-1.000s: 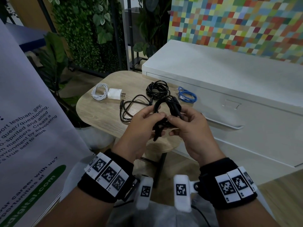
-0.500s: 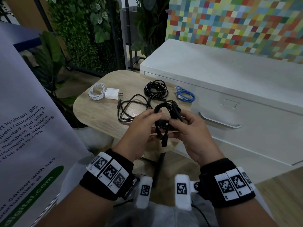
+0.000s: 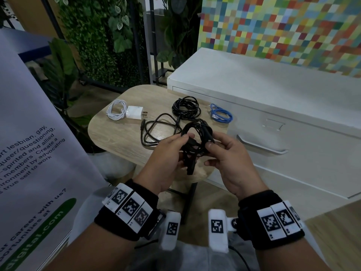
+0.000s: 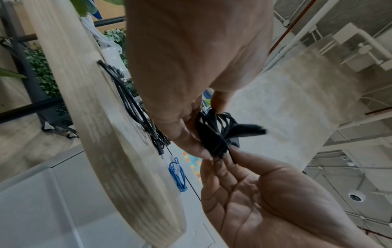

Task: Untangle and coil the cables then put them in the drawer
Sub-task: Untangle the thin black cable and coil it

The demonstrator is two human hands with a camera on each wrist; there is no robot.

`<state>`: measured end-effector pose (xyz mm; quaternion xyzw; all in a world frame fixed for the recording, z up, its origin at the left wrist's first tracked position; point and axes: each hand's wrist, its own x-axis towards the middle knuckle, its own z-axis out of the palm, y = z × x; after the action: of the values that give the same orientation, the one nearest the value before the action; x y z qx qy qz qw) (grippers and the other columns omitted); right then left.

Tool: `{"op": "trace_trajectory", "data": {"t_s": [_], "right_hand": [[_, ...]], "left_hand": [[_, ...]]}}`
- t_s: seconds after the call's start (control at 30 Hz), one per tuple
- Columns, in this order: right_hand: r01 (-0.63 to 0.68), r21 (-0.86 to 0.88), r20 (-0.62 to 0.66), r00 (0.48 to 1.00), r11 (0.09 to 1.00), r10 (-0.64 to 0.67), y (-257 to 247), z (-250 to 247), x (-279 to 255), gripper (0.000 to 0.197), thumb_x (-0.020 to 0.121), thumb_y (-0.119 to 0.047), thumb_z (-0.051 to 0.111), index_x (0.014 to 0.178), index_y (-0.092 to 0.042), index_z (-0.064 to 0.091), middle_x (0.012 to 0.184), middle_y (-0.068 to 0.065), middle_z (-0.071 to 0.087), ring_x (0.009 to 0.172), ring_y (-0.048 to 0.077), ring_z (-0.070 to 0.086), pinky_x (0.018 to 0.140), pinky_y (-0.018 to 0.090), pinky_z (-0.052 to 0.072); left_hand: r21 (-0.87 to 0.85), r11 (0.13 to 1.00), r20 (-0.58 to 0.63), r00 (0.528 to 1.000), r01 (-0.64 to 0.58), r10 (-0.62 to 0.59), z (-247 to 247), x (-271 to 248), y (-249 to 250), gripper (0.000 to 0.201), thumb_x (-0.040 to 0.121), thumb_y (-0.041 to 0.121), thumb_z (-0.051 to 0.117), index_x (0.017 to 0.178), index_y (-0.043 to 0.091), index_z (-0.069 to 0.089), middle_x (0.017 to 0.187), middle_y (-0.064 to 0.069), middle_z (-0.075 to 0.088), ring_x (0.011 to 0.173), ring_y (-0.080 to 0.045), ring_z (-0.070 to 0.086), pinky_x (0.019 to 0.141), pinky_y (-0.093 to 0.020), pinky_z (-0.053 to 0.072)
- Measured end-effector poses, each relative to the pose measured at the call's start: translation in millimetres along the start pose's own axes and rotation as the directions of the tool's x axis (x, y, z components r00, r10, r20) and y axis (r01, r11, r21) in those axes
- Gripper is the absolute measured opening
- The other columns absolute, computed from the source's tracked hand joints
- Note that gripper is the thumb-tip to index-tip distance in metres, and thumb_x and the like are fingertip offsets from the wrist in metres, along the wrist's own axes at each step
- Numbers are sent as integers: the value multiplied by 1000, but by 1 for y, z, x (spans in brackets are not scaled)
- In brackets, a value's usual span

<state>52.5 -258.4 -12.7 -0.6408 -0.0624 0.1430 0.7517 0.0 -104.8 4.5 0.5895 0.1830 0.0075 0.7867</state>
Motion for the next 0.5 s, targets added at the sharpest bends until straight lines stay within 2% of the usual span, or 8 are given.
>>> {"op": "trace_trajectory", "data": {"t_s": [0.13, 0.2, 0.27, 0.33, 0.4, 0.43, 0.5], "right_hand": [[-37, 72, 0, 999, 997, 37, -2, 1, -1, 31, 100, 3, 54, 126, -9, 66, 96, 11, 77, 75, 18, 71, 56, 29, 47], [-43, 98, 7, 999, 994, 42, -2, 4, -2, 30, 100, 4, 53, 124, -7, 66, 98, 12, 76, 75, 20, 69, 55, 29, 46], [-36, 104, 26, 999, 994, 33, -2, 7, -3, 30, 99, 5, 53, 124, -6, 65, 97, 13, 75, 76, 23, 68, 55, 29, 47], [-31, 105, 54, 998, 994, 25, -2, 9, -4, 34, 98, 9, 52, 125, -7, 63, 97, 13, 74, 76, 23, 68, 55, 30, 50], [-32, 118, 79, 997, 992, 23, -2, 9, -3, 39, 96, 14, 51, 126, -8, 62, 97, 9, 74, 77, 20, 69, 56, 31, 53], [-35, 128, 81, 996, 991, 25, -1, 9, -3, 40, 95, 15, 51, 125, -9, 61, 96, 7, 74, 78, 18, 70, 56, 31, 55], [-38, 144, 65, 997, 989, 28, 0, 10, -3, 41, 94, 18, 51, 121, -12, 61, 95, 4, 75, 77, 15, 71, 55, 30, 56]], "left_hand": [[-5, 1000, 42, 999, 24, -24, -2, -3, 3, 28, 105, 24, 51, 101, 18, 78, 98, -7, 78, 84, -24, 73, 72, -35, 53], [-15, 1000, 26, 999, 21, -21, -1, -4, 4, 26, 104, 22, 51, 103, 18, 76, 98, -8, 76, 80, -25, 72, 68, -35, 54], [0, 998, -9, 998, -59, 59, 0, -4, 3, 22, 105, 16, 51, 117, 24, 67, 105, -9, 74, 78, -26, 73, 64, -37, 56], [98, 974, -40, 977, -207, 211, -1, -4, -1, 27, 105, 9, 52, 118, 32, 58, 109, -7, 69, 76, -21, 74, 61, -39, 60], [269, 904, -33, 935, -332, 353, -3, -2, -5, 26, 103, 7, 52, 107, 32, 60, 106, 4, 66, 80, -12, 72, 65, -45, 64], [343, 871, -14, 925, -352, 379, -4, -1, -6, 25, 102, 10, 53, 101, 33, 64, 104, 8, 67, 86, -10, 72, 71, -50, 65], [408, 862, 24, 948, -300, 318, -3, -2, -5, 18, 97, 27, 56, 99, 34, 73, 103, 10, 71, 93, -19, 73, 81, -57, 62]]}}
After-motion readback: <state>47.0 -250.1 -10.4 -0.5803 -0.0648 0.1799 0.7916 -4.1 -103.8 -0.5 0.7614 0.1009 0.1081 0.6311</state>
